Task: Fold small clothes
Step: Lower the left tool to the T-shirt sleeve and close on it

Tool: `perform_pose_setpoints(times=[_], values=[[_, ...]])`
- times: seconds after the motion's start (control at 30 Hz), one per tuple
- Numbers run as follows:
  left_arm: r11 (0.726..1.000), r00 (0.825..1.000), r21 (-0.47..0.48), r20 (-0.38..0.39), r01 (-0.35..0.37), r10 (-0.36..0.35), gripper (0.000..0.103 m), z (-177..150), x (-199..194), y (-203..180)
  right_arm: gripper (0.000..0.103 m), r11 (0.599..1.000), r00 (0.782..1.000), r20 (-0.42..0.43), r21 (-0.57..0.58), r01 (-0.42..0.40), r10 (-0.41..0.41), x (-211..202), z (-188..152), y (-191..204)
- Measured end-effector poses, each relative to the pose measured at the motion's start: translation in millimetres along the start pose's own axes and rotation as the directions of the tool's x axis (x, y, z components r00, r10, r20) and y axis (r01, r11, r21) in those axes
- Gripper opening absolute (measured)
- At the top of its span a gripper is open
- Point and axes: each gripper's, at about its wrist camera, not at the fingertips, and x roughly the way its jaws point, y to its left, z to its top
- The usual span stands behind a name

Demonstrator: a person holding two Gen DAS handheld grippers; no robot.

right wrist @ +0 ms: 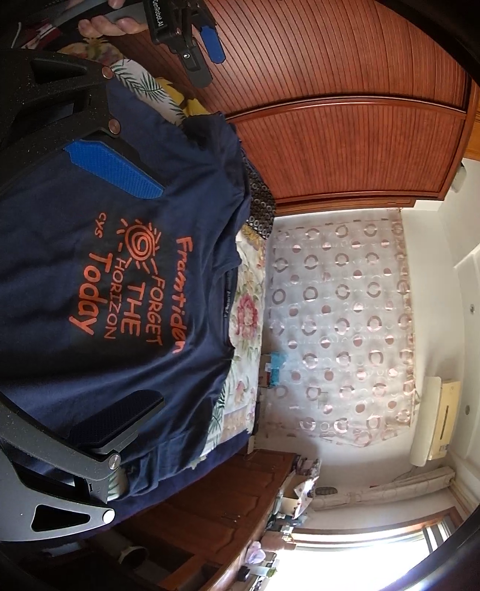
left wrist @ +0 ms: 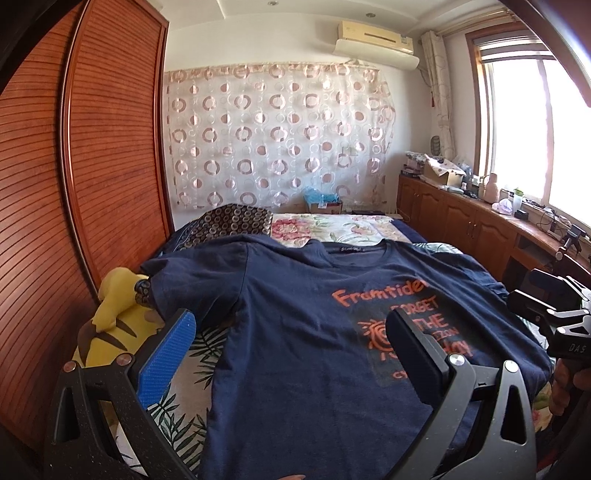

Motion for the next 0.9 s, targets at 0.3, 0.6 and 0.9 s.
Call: perform_pose_setpoints(times=[0.3, 0.6, 0.9], values=[[0.999, 0.998, -0.02, -0.054, -0.027, 0.025, 0.103, -10.1, 25.4, 27.1, 0.103, 0.999, 0.998, -0.055, -0.029, -0.021, 0.019, 21.9, 8.9, 6.1], [0.999, 0.996, -0.039, -0.093, -0.011, 0.007, 0.103, -3.9, 48.8, 75.0, 0.103, 0.995, 0.99, -0.128, -0.075, -0.068, 0.058, 40.8, 10.8, 5.3], [0.998, 0.99, -0.059, -0.138, -0.016, 0.007, 0.073, 28.9, 90.0, 124.1, 0.103, 0.989, 0.986, -0.136, -0.101, -0.11, 0.096, 31.8, 15.0, 2.6]])
